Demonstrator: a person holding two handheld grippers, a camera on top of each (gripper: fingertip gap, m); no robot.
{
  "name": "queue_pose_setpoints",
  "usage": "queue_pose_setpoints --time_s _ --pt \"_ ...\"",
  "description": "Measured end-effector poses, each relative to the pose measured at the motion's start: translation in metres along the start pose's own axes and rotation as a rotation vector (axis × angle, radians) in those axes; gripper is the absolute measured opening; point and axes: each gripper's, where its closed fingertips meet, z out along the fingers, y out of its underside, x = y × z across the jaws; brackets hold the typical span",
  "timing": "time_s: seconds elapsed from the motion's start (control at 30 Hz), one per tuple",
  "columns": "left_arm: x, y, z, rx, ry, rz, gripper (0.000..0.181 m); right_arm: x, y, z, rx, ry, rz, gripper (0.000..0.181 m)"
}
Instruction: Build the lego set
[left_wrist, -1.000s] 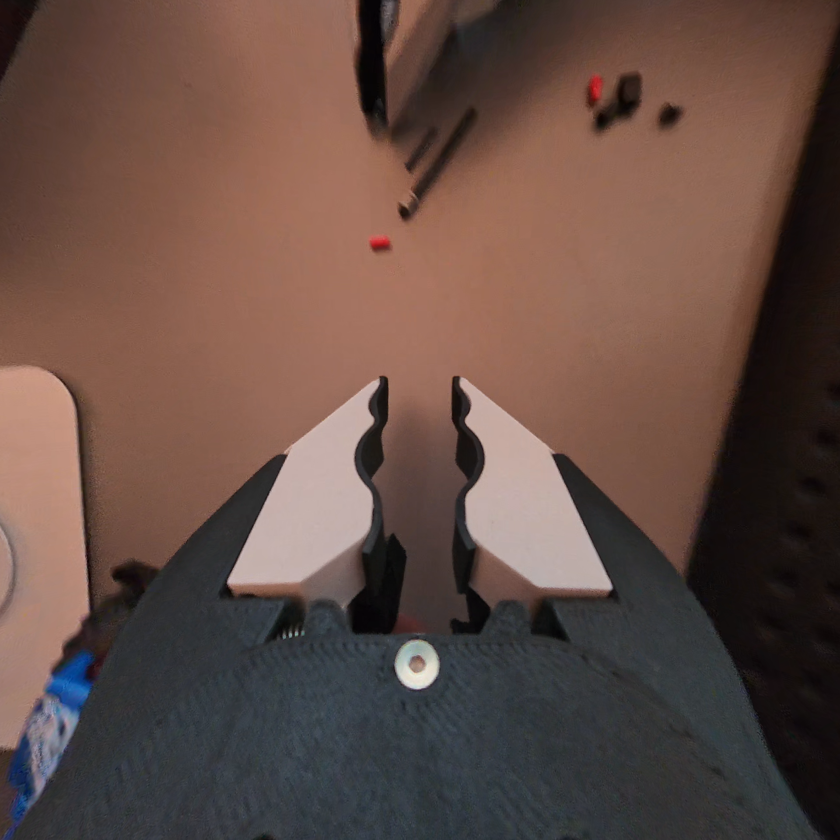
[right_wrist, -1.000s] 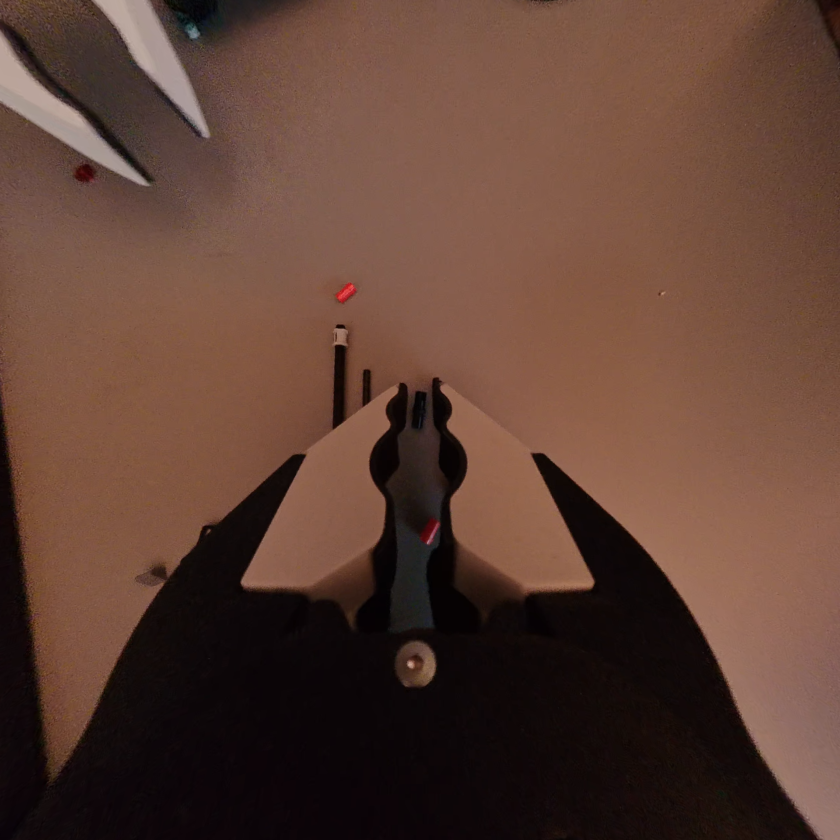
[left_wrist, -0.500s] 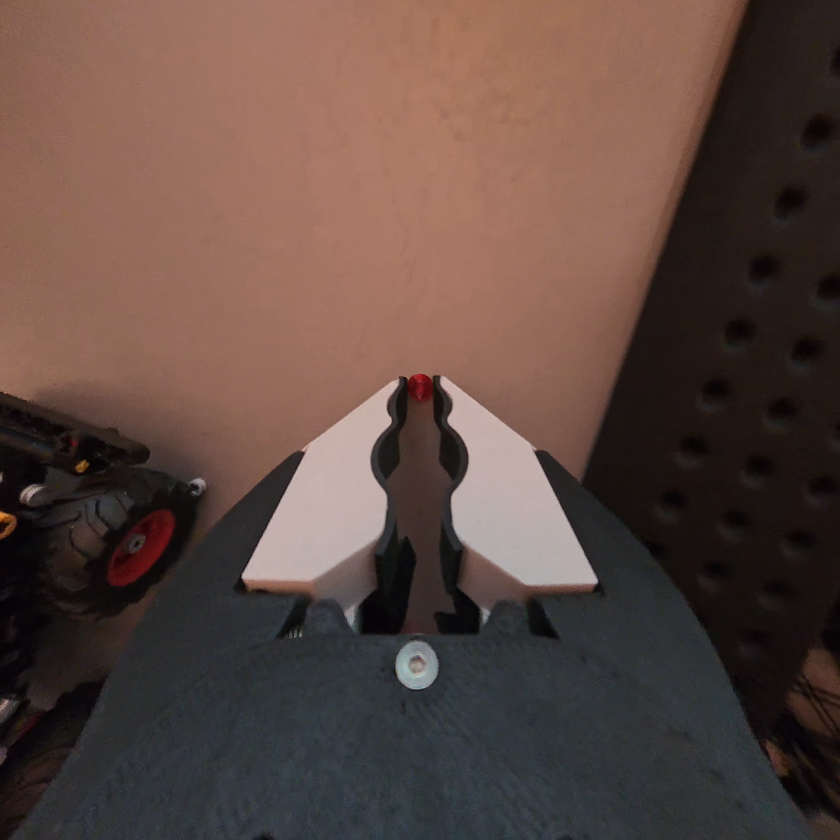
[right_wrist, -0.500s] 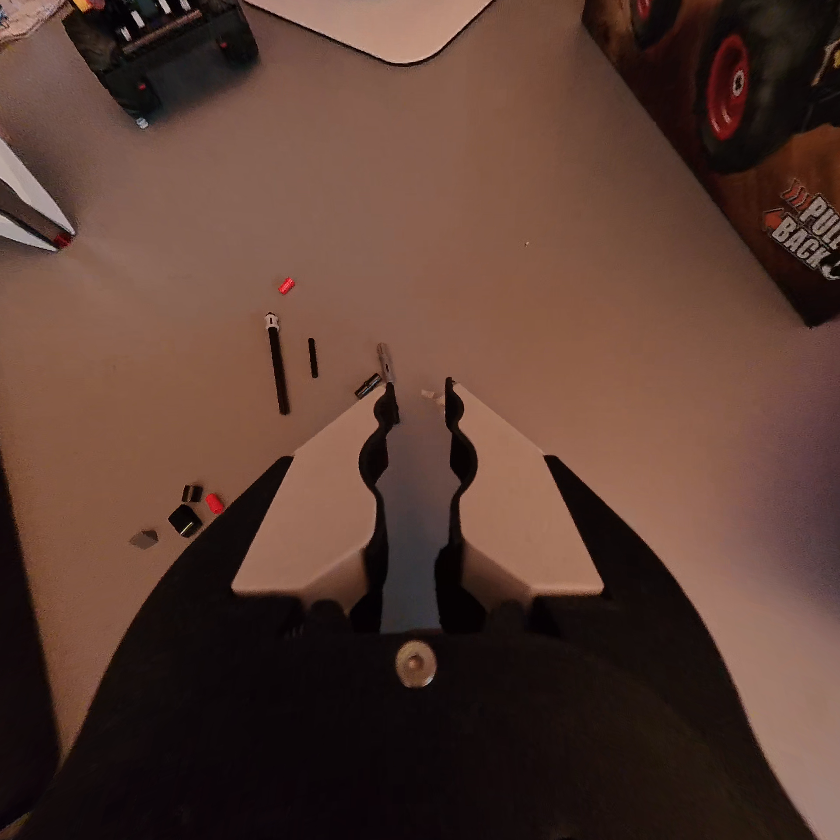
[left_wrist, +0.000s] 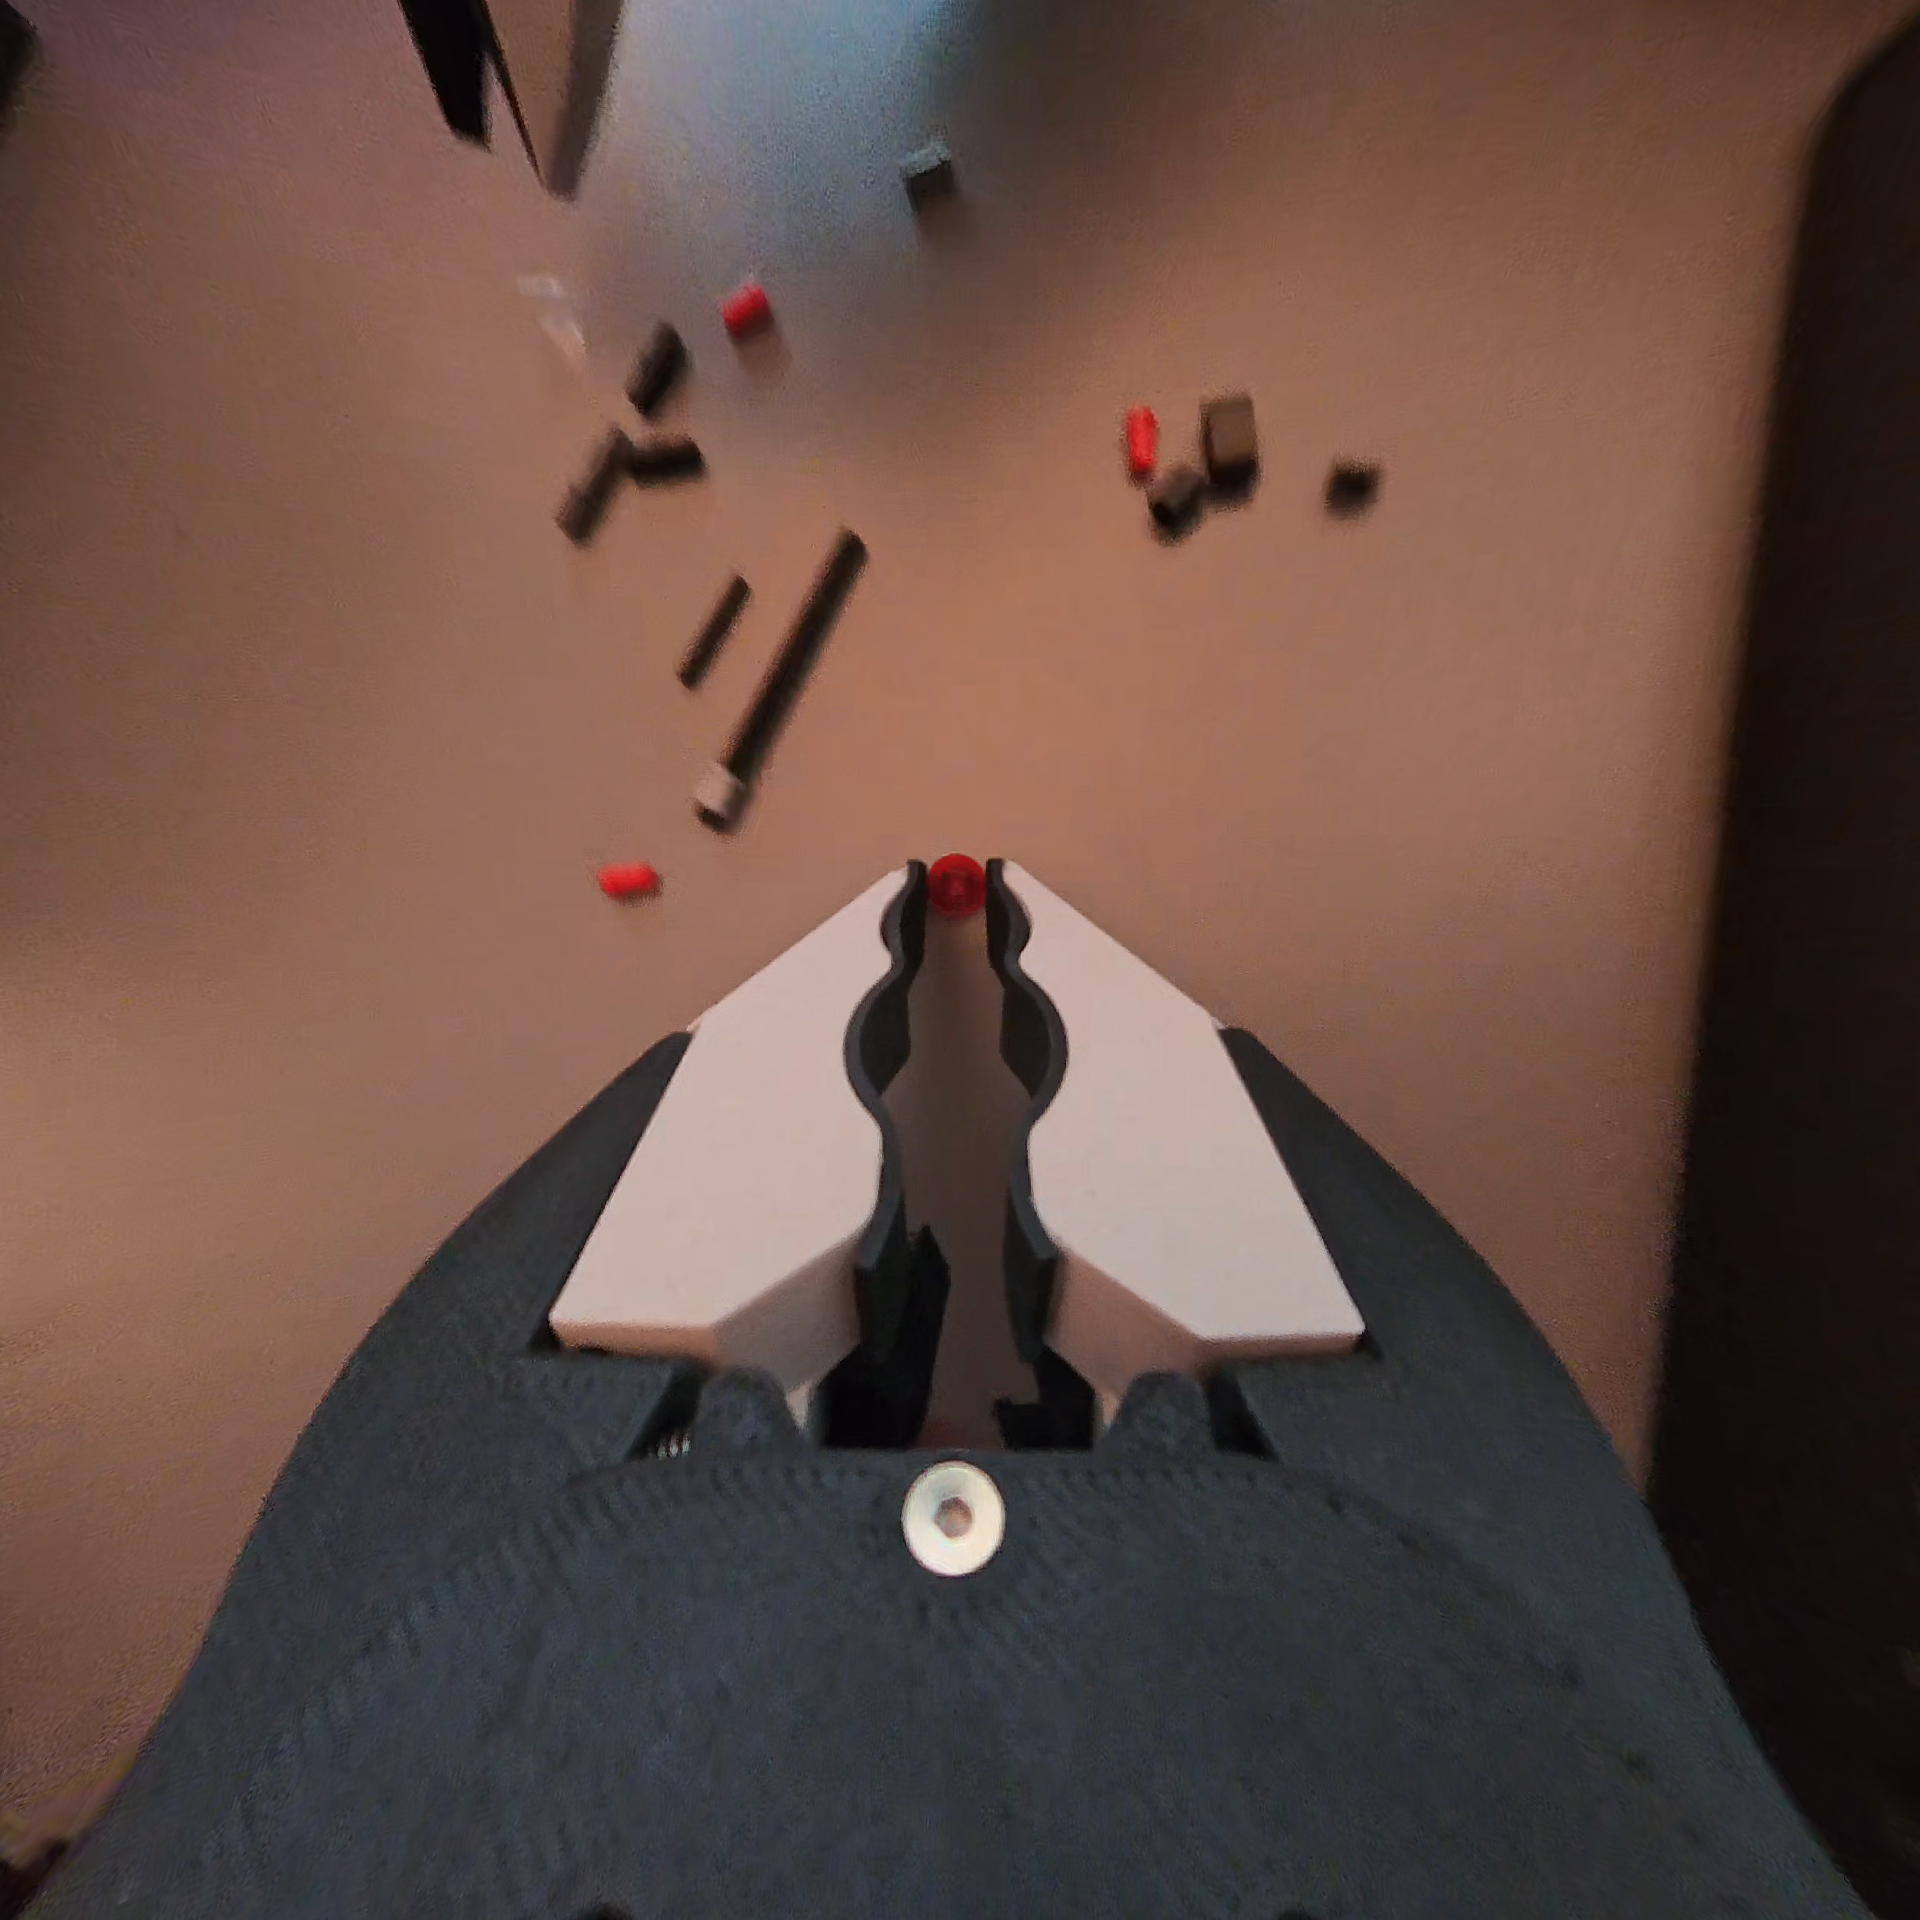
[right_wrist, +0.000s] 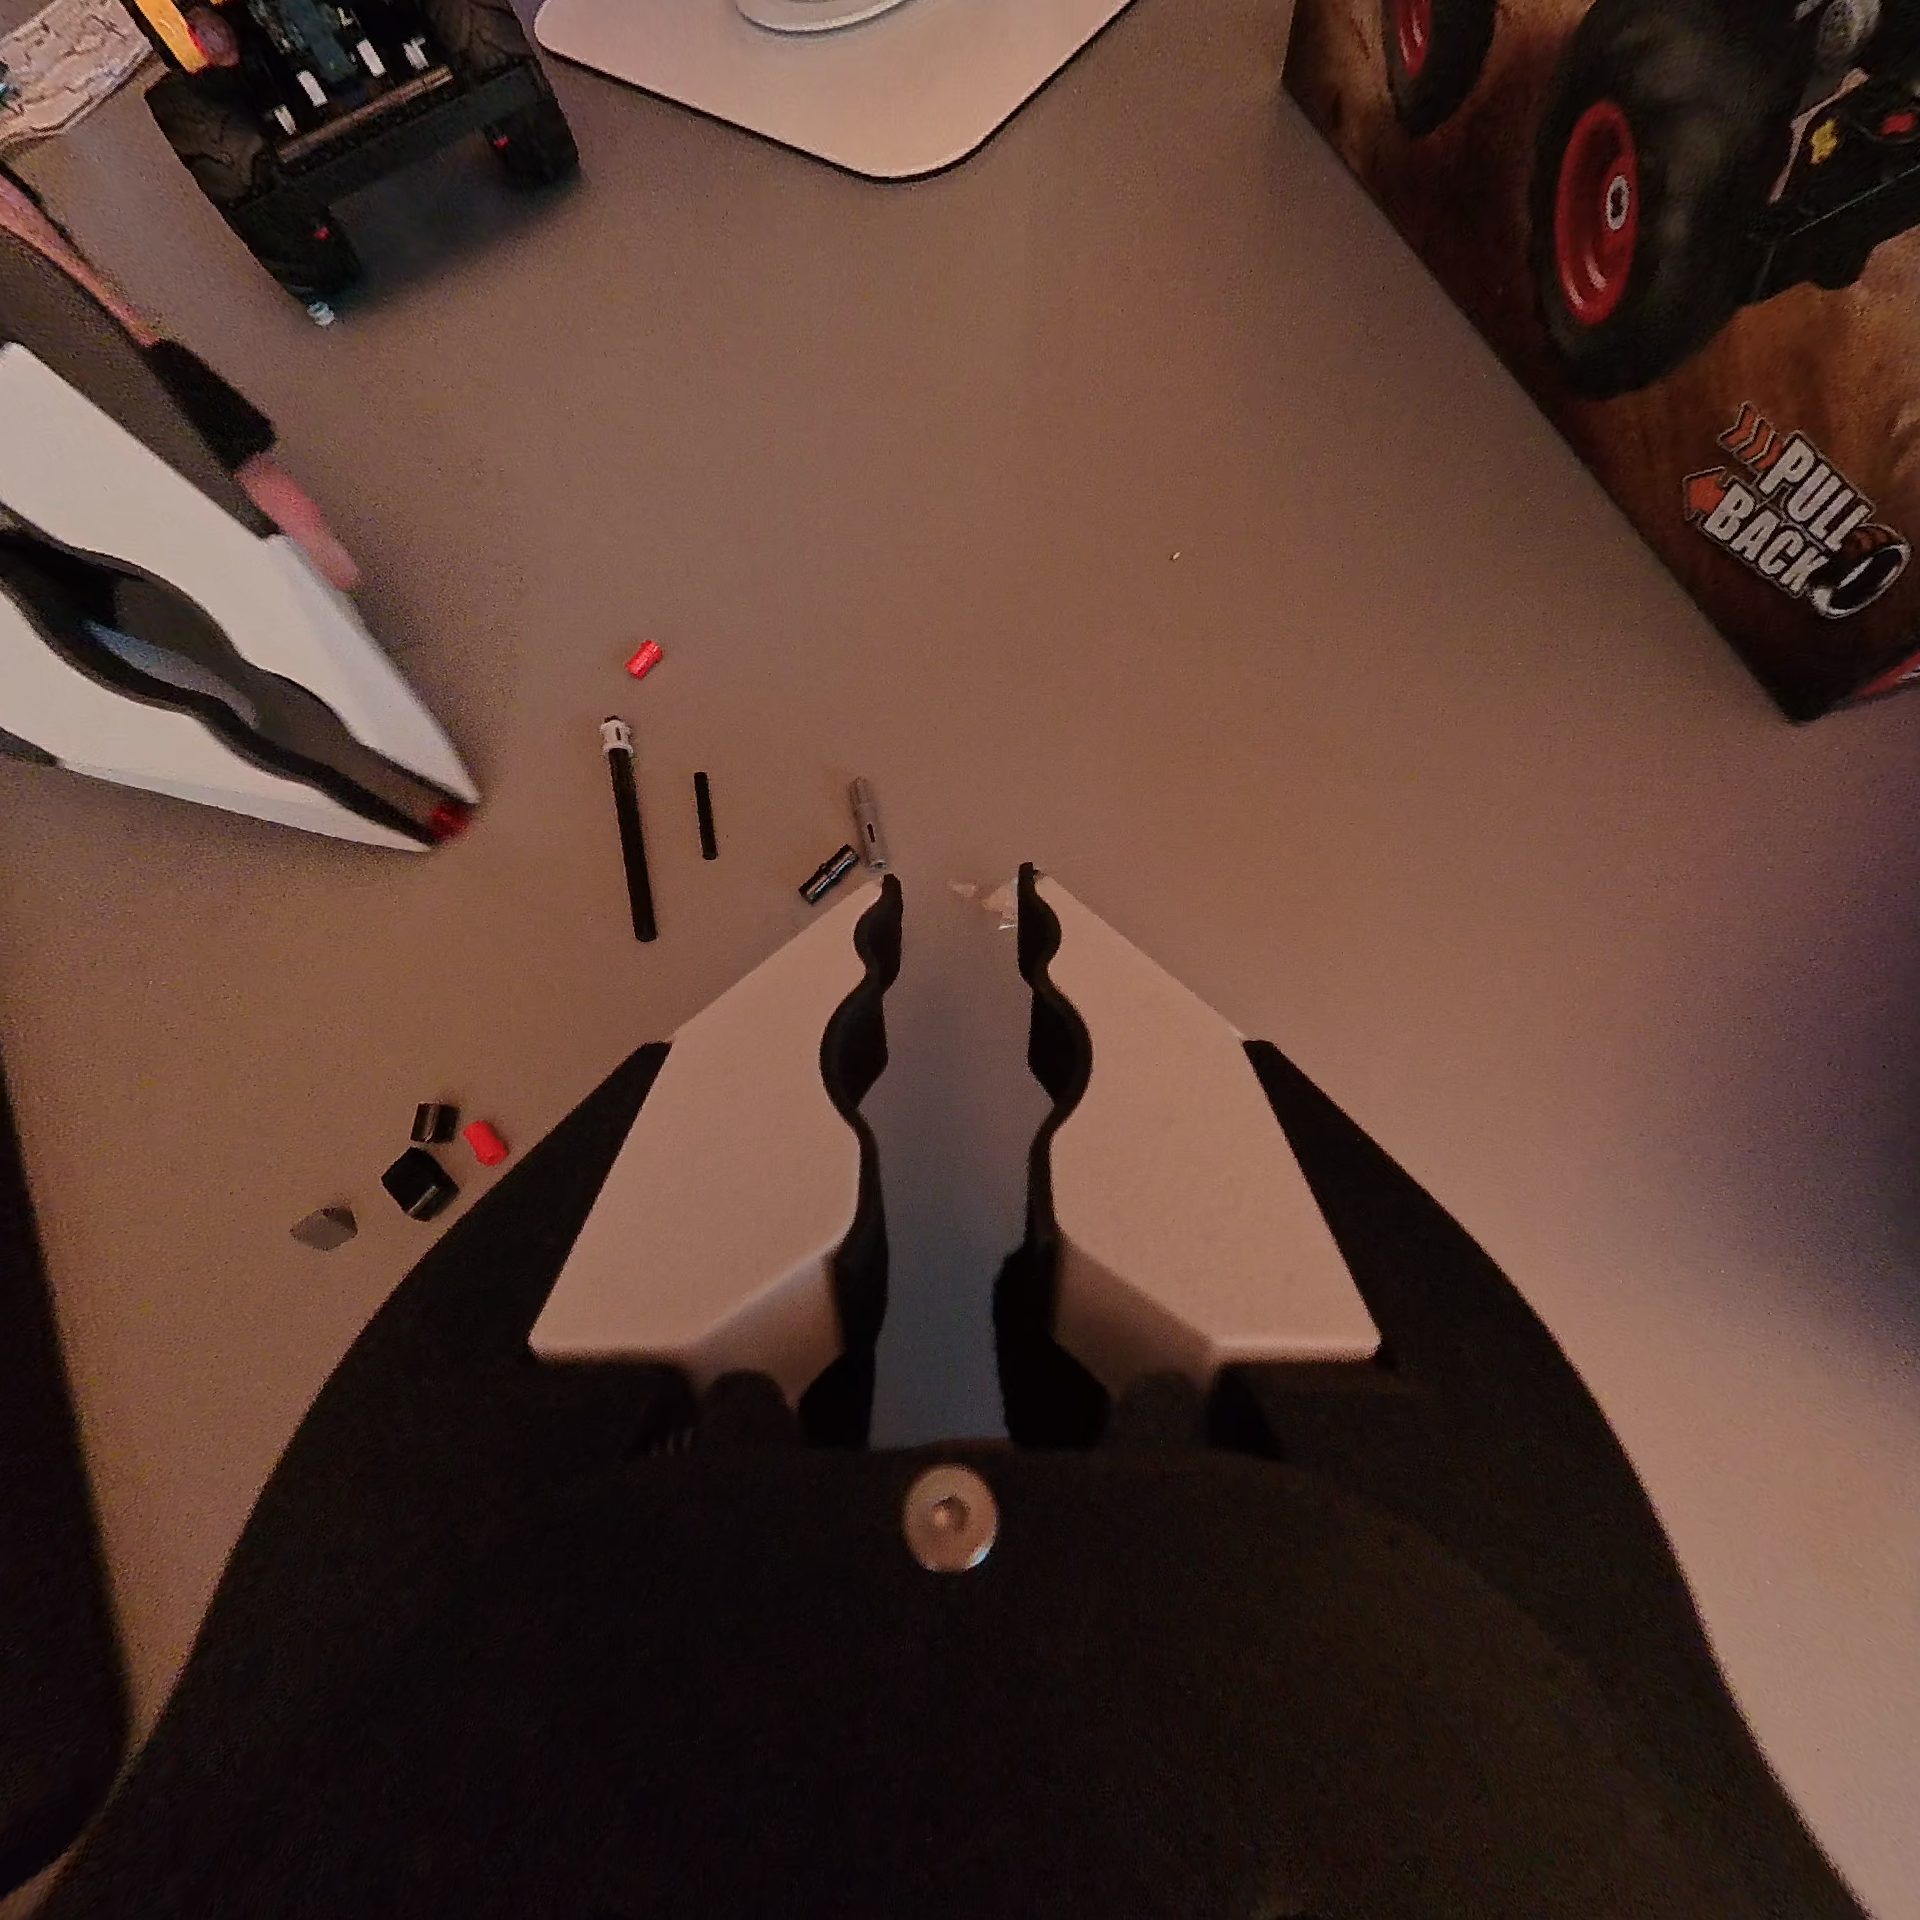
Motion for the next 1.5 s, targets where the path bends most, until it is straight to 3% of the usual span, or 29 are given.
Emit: queue_pose_setpoints --time_s 0.13,0.33,0.47,0.67,0.8,0.93,1.5 --pt "-0.009 -0.016 0.007 0.039 -0.015 0.002 0.035 0.002 0.000 -0.002 0.005 0.009 0.007 0.022" --pt "-0.022 0.013 -0.016 0.019 -0.066 -0.063 0.045 -0.001 0.003 -0.005 -0.028 0.003 -0.004 0.022" --pt "-0.035 0.016 -0.010 0.050 -0.106 -0.144 0.054 -0.002 0.006 -0.005 -0.041 0.003 0.001 0.023" --pt "-0.033 -0.009 0.012 0.109 -0.073 -0.226 0.044 0.000 0.011 0.010 -0.071 0.006 0.012 0.020" --pt "-0.027 -0.023 0.020 0.123 -0.071 -0.192 0.032 -0.009 0.016 0.022 -0.110 -0.029 -0.005 0.016" --pt "-0.020 -0.029 0.022 0.130 -0.068 -0.163 0.034 -0.023 0.018 0.027 -0.137 -0.074 -0.047 0.010" --pt "-0.014 -0.015 -0.019 0.166 -0.217 0.021 0.048 -0.008 0.005 0.019 -0.052 -0.010 -0.025 0.022"
